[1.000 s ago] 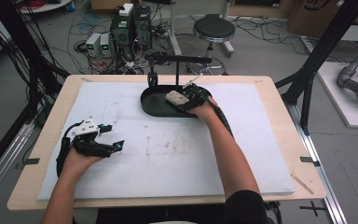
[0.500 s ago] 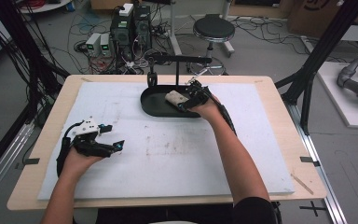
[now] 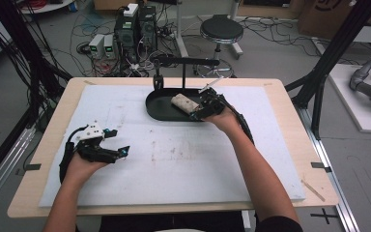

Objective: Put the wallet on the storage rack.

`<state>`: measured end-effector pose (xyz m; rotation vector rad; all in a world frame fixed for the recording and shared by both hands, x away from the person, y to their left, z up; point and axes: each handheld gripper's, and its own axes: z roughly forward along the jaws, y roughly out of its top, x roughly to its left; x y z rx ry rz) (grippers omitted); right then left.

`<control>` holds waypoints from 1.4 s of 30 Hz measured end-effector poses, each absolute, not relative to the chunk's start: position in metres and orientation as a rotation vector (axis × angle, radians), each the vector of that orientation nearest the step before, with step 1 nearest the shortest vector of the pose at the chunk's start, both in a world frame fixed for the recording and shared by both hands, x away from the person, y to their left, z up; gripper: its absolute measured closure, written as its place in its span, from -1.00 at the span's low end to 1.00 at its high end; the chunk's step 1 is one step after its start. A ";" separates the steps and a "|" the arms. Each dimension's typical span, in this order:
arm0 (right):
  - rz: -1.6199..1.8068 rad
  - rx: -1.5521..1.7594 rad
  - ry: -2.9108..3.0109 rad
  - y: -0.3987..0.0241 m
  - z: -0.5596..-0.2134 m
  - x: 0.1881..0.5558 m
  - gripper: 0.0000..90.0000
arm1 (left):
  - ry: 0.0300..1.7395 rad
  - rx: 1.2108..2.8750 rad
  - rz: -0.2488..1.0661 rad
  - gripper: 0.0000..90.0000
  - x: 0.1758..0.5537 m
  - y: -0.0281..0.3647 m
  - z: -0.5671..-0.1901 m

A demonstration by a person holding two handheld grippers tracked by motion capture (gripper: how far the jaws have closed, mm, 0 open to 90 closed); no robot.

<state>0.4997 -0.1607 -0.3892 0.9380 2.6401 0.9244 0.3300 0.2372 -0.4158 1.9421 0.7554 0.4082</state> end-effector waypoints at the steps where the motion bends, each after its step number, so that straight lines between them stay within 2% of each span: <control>1: 0.924 0.938 2.640 -0.161 -0.389 0.500 -0.53 | 0.758 1.941 0.410 -0.63 0.330 0.237 -0.416; 20: 1.164 0.886 2.510 -0.208 -0.388 0.442 -0.55 | 0.763 1.946 0.410 -0.63 0.330 0.236 -0.418; 31: 1.211 0.931 2.466 -0.245 -0.409 0.406 -0.55 | 0.760 1.942 0.405 -0.63 0.330 0.235 -0.419; 42: 1.276 0.963 2.416 -0.260 -0.420 0.377 -0.55 | 0.757 1.908 0.401 -0.63 0.330 0.235 -0.419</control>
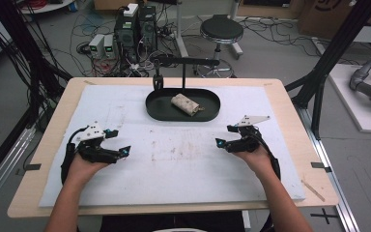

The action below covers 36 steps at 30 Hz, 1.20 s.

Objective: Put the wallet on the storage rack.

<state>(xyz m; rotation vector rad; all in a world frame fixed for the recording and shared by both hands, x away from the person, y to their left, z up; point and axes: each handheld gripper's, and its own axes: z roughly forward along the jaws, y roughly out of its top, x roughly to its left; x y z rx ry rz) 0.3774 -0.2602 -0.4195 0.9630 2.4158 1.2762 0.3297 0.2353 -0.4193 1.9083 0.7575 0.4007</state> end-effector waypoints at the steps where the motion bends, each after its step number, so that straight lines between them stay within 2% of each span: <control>1: 1.287 0.967 2.404 -0.263 -0.421 0.373 -0.55 | 0.756 1.909 0.402 -0.63 0.330 0.235 -0.419; 9: 1.333 1.004 2.324 -0.276 -0.427 0.354 -0.55 | 0.758 1.874 0.372 -0.63 0.332 0.233 -0.421; 36: 1.283 1.018 2.319 -0.279 -0.429 0.354 -0.56 | 0.747 1.905 0.377 -0.63 0.331 0.227 -0.424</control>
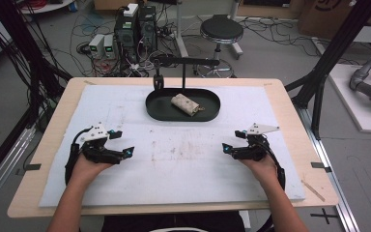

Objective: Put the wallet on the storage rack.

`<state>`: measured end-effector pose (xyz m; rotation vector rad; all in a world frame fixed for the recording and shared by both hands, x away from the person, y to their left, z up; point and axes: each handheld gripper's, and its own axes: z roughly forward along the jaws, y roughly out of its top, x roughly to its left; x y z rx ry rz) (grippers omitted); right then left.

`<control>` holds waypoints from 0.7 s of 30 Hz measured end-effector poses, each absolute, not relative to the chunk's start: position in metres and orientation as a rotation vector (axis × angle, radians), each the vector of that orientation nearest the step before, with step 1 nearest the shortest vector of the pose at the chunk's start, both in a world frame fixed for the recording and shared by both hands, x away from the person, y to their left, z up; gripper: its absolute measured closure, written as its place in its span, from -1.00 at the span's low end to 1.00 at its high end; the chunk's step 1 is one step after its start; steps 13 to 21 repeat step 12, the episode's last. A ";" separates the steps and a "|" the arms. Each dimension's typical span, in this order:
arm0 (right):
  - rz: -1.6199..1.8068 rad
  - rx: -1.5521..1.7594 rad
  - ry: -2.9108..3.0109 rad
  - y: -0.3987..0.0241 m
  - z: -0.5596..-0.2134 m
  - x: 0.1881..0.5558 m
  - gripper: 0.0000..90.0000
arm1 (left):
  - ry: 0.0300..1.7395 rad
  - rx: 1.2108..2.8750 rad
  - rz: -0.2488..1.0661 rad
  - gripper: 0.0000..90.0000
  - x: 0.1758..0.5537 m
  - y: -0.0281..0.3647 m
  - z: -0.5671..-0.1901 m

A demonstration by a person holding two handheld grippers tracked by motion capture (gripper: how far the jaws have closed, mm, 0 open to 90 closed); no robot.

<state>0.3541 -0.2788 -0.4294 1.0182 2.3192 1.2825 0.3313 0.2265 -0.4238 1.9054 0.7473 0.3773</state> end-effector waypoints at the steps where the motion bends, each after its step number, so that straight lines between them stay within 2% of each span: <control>1: 1.283 1.018 2.319 -0.279 -0.429 0.354 -0.56 | 0.747 1.907 0.377 -0.63 0.331 0.227 -0.424; 21: 1.249 1.032 2.337 -0.278 -0.432 0.357 -0.56 | 0.757 1.918 0.381 -0.63 0.333 0.226 -0.426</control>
